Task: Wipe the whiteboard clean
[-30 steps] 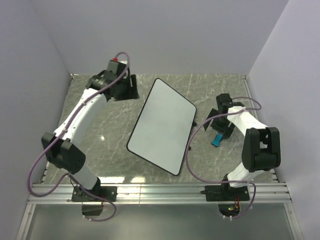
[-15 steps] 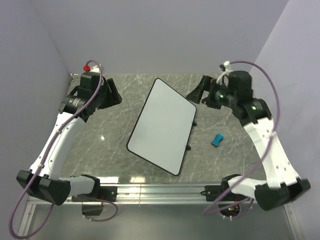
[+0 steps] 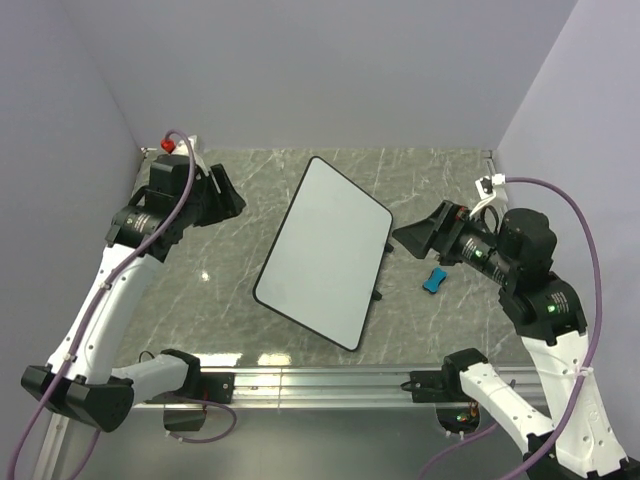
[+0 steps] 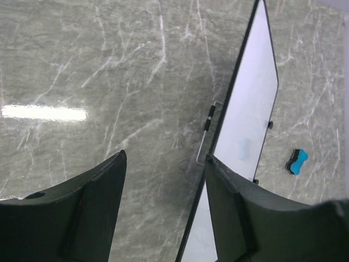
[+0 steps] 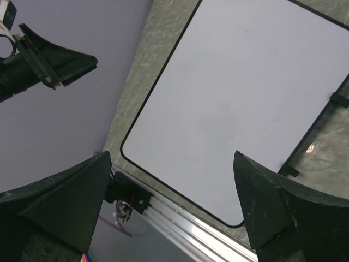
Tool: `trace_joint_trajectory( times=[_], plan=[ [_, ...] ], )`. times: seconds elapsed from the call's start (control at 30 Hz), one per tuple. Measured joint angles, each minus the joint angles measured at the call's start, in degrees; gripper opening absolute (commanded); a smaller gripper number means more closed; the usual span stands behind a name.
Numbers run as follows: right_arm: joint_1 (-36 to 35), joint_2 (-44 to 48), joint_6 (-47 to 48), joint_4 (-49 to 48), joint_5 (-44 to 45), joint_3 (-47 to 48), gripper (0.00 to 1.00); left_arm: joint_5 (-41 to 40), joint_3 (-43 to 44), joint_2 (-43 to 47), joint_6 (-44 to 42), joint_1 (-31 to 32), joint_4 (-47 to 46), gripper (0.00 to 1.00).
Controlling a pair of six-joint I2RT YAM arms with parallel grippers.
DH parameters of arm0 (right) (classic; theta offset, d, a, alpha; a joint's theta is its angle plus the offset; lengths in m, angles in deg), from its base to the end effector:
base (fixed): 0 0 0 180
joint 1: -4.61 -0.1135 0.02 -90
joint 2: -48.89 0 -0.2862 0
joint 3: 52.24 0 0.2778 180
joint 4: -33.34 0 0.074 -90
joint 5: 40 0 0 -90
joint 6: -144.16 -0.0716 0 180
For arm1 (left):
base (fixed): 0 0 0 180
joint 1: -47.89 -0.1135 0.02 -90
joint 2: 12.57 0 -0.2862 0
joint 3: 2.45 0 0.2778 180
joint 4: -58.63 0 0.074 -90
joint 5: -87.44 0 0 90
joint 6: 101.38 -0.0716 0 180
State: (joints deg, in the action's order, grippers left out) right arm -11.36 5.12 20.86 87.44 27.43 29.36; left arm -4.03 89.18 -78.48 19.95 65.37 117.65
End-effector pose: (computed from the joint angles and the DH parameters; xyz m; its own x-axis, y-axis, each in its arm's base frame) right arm 0.1532 0.0724 0.4426 -0.5591 0.3673 -0.7433 -0.3605 0.6996 0.6169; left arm 0.2630 -0.0809 0.4154 -0.5928 -0.3583 -0.7213 -0.0333 0.9057 -0.4226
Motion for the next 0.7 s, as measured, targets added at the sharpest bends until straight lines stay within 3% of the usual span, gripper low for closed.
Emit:
trace_joint_trajectory(
  times=[0.07, 0.2, 0.7],
  plan=[
    [0.0, 0.55, -0.85, -0.02, -0.02, -0.76, 1.0, 0.15, -0.13, 0.66, 0.0, 0.85, 0.0, 0.68],
    [0.0, 1.44, -2.54, 0.13, -0.04, -2.12, 1.0, -0.02, -0.5, 1.75, -0.55, 3.48, -0.44, 0.98],
    [0.0, 8.24, -4.98, -2.71, -3.23, -9.07, 1.0, -5.25, -2.43, 11.56, 0.74, 5.11, 2.97, 0.99]
  ],
)
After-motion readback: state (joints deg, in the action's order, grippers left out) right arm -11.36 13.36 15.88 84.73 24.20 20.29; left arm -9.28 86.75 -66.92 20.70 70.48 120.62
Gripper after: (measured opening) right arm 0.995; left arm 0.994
